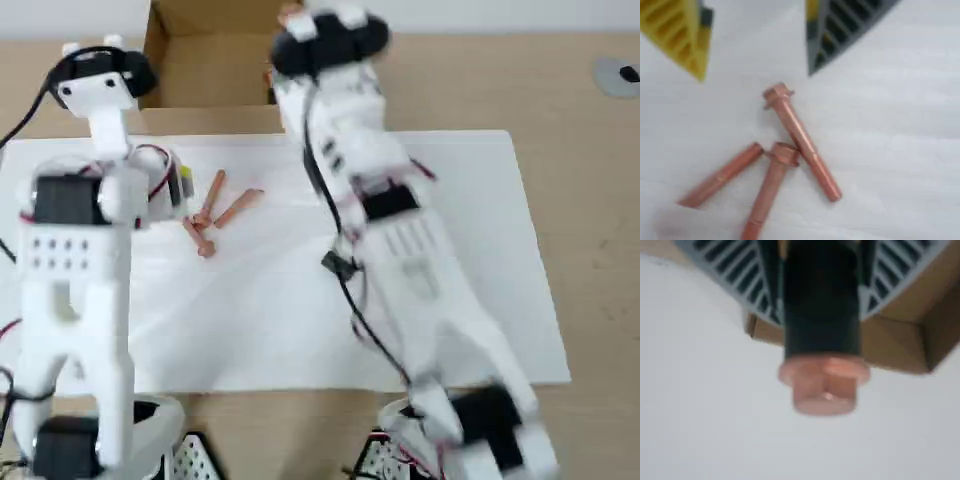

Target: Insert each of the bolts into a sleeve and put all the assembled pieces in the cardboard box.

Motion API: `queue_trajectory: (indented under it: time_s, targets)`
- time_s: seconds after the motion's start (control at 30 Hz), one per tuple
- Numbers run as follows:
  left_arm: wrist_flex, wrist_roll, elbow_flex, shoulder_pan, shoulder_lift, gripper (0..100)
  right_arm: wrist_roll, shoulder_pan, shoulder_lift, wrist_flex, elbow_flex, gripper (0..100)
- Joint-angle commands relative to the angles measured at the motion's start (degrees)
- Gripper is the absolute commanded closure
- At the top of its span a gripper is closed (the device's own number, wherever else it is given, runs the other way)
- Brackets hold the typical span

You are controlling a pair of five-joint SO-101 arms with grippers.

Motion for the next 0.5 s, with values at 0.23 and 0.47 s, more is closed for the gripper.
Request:
queue_trajectory:
  time_s: [0.23, 0.47]
  targets:
    - [-3.87, -0.44, -4.31, -0.97, 17.36, 86, -0.53, 2.42, 53.32, -1.58, -57.10, 98.9]
    - [-3.87, -0.18, -12.04, -2.81, 29.05, 86, -0.53, 2.24, 79.78, 5.89, -90.95, 98.9]
